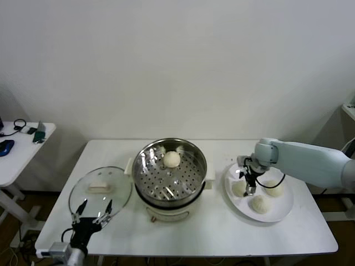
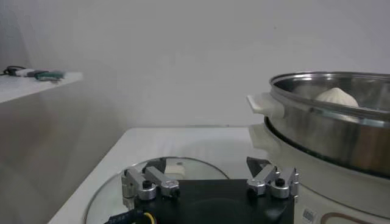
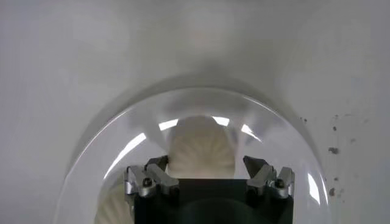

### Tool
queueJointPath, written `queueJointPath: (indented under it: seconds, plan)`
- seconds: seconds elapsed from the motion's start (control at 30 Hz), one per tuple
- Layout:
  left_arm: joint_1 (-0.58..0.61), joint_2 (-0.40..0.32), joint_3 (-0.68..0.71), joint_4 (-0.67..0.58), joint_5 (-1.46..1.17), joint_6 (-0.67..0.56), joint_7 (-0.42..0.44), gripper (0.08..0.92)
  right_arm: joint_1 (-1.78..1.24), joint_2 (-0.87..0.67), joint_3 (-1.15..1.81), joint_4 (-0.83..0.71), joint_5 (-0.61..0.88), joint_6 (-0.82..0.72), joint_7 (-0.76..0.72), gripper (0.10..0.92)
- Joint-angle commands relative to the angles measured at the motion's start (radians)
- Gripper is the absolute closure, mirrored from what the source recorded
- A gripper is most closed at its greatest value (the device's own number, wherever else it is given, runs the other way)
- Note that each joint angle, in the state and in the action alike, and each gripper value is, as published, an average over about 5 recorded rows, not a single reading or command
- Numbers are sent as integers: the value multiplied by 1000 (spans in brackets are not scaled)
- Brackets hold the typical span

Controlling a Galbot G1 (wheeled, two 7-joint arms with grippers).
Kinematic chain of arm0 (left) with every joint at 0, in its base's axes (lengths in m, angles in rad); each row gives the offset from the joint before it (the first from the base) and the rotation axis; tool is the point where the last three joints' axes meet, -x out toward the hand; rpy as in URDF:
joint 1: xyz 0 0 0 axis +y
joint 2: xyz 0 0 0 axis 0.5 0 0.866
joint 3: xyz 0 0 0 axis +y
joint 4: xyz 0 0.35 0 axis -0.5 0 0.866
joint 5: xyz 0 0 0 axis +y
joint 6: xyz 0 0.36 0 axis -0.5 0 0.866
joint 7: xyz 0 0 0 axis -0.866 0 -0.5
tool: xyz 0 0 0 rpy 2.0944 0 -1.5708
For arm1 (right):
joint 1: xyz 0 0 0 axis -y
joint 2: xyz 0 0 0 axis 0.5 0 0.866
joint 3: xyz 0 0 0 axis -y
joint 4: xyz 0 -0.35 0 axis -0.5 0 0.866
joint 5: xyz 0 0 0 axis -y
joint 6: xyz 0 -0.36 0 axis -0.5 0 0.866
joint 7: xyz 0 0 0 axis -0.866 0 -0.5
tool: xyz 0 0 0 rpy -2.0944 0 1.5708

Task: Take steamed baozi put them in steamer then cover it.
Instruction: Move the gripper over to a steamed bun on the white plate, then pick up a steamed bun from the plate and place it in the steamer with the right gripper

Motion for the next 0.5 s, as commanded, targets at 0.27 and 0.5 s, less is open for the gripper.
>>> queueJointPath:
  seconds: [0.27, 0.5]
  plan:
    - [-6, 1, 0, 1, -2, 2, -3, 177, 8, 12, 5, -19, 31, 6, -38, 300]
    - [-7, -2, 2, 2, -2, 1, -3, 177, 29, 4, -11, -16, 67, 8, -52, 322]
